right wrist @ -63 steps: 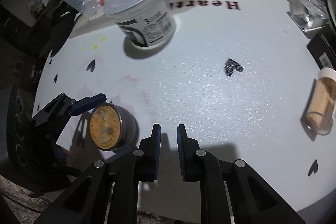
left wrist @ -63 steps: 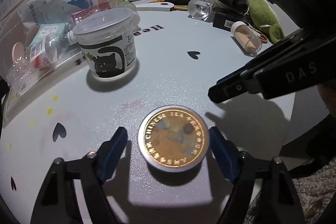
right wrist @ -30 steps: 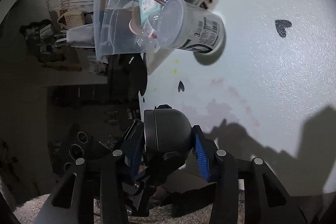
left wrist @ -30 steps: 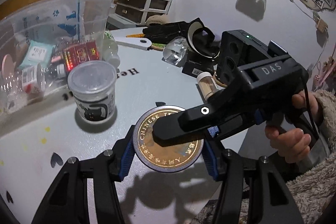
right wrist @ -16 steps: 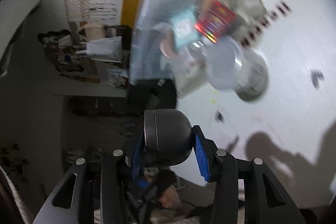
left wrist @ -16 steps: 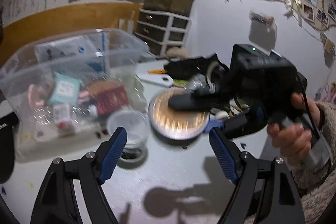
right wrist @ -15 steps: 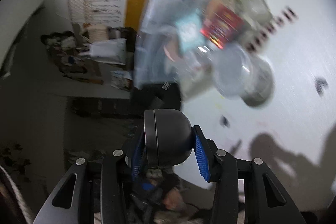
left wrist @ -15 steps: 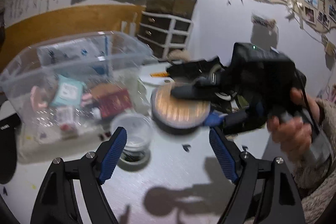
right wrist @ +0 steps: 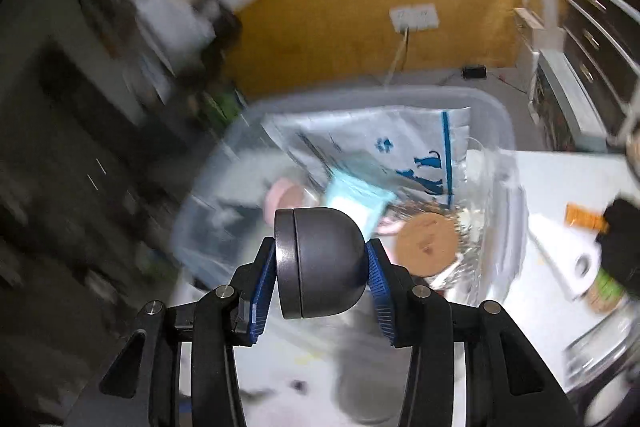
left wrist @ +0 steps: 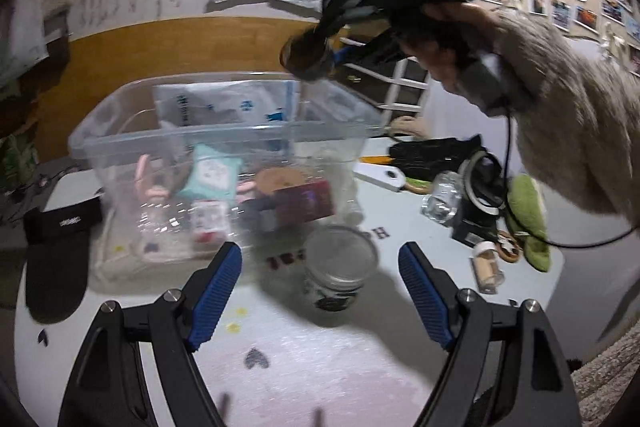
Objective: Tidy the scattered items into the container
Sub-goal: 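Carry the gold tin with the right tool over the clear box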
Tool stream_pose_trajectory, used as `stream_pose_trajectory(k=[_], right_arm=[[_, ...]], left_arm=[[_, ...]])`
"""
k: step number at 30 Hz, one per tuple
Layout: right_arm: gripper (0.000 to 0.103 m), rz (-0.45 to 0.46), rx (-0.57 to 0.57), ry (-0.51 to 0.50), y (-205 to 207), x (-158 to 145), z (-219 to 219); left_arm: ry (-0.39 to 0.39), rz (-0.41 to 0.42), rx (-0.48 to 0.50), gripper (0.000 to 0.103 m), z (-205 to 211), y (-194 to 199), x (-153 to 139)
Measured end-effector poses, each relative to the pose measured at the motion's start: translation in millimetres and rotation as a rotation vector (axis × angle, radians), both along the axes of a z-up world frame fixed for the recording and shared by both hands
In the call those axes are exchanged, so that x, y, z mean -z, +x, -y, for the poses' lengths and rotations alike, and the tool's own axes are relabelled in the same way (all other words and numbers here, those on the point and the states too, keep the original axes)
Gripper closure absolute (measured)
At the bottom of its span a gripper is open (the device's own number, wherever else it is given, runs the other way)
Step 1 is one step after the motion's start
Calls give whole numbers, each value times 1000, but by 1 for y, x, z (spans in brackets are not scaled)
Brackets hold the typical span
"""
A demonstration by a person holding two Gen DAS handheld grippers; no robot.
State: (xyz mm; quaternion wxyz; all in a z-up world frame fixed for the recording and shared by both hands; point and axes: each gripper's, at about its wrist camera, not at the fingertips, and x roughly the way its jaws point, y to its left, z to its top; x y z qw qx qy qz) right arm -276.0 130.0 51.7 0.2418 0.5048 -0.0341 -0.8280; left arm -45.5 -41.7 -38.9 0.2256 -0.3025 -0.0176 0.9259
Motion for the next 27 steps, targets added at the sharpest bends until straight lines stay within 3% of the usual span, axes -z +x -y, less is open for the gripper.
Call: stream_pose_trajectory(k=[4, 6, 11, 17, 24, 25, 26, 27], right_arm=[[58, -5, -227, 399, -30, 45, 50], [58, 48, -307, 480, -35, 73, 68], [58, 161, -365, 539, -56, 117, 88], [58, 225, -417, 619, -75, 155, 107], [58, 259, -444, 622, -76, 171, 108], [51, 255, -448, 607, -76, 169, 108], [30, 251, -451, 590, -76, 166, 107], [19, 247, -453, 582, -76, 164, 108]], left_arm=[[7, 16, -74, 22, 12, -1, 5], [9, 24, -107, 22, 17, -3, 8], [15, 40, -171, 22, 25, -13, 13], [9, 33, -207, 22, 31, -26, 13], [23, 60, -220, 22, 38, -48, 17], [25, 64, -219, 22, 38, -50, 17], [26, 67, -216, 22, 38, -52, 18], [24, 67, -217, 22, 38, -54, 17]])
